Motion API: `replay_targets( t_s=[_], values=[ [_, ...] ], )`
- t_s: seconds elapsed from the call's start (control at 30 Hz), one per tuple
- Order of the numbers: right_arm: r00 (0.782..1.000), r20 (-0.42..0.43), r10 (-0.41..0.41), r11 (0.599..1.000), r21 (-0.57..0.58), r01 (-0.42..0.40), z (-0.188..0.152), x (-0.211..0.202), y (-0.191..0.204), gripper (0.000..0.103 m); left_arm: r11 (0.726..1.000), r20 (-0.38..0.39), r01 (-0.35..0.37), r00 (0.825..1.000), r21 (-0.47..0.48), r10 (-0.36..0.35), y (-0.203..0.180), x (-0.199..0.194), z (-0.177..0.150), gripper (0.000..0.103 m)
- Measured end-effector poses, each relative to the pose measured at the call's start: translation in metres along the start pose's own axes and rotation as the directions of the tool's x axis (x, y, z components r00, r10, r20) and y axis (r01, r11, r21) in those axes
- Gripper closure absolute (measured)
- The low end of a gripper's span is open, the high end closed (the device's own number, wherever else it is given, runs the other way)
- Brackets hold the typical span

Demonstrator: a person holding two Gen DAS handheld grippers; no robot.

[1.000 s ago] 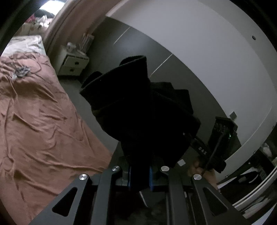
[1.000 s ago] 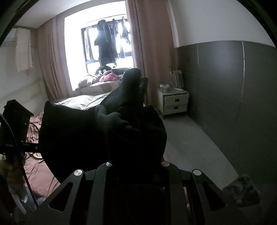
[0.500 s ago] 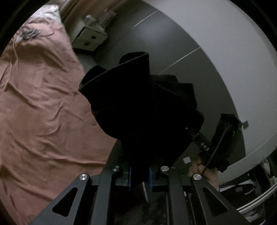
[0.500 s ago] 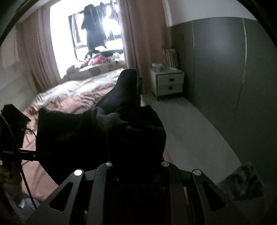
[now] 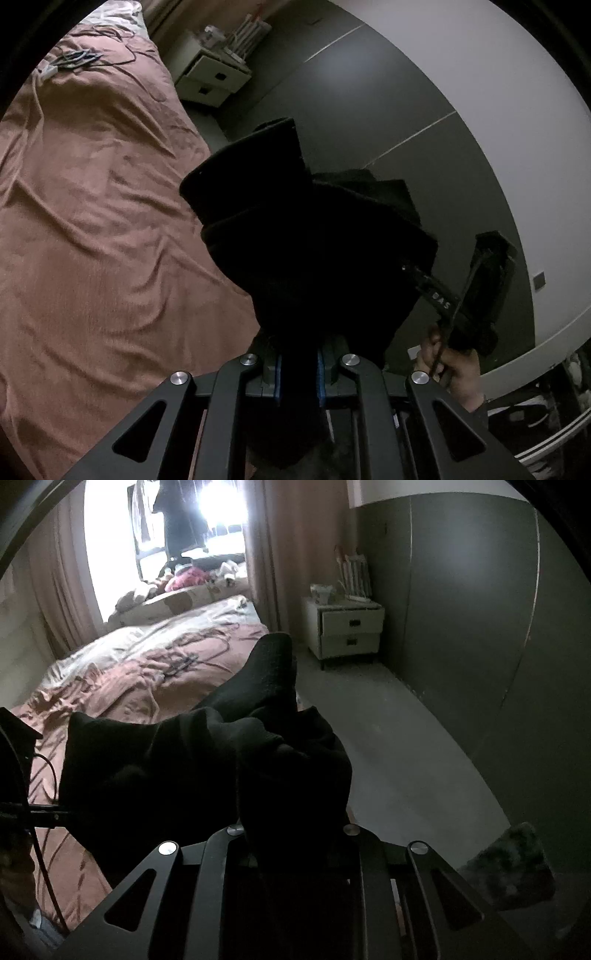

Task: Fold small clothes
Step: 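Lower the black bundle onto the bed corner and open both grippers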

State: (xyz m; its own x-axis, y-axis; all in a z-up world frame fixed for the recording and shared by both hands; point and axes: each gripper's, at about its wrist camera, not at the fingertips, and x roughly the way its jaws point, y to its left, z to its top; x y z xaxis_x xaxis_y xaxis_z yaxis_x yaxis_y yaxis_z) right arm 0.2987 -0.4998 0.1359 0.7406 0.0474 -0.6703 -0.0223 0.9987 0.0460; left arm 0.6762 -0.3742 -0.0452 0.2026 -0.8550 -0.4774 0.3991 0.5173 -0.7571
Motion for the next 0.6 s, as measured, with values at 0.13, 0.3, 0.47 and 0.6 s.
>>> replay_targets(
  t_s=[0.13,0.3,0.47,0.6],
  values=[
    [0.999,-0.030,-0.020,1.000,0.006,0.021,0.018,0.013,-0.024,0.085,0.999,0.039,-0.035,0.999,0.001,0.035,0.016,0.004,0.010,0.087],
    [0.969,-0.065,-0.236,0.971,-0.046,0.234,0.019,0.052,-0.019,0.041,0.968,0.037,-0.216,0.974,-0.125,0.222,0.080,0.016,0.020,0.040],
    [0.981,-0.090,-0.169,0.985,0.003,0.170,-0.008,0.053,-0.021,0.041,0.946,0.011,-0.278,0.959,-0.164,0.284,0.126,0.012,0.017,0.040],
    [0.981,-0.137,-0.135,0.989,0.036,0.141,-0.030,0.053,-0.031,0.041,0.947,-0.021,-0.277,0.960,-0.164,0.278,0.144,0.018,0.012,0.040]
  ],
)
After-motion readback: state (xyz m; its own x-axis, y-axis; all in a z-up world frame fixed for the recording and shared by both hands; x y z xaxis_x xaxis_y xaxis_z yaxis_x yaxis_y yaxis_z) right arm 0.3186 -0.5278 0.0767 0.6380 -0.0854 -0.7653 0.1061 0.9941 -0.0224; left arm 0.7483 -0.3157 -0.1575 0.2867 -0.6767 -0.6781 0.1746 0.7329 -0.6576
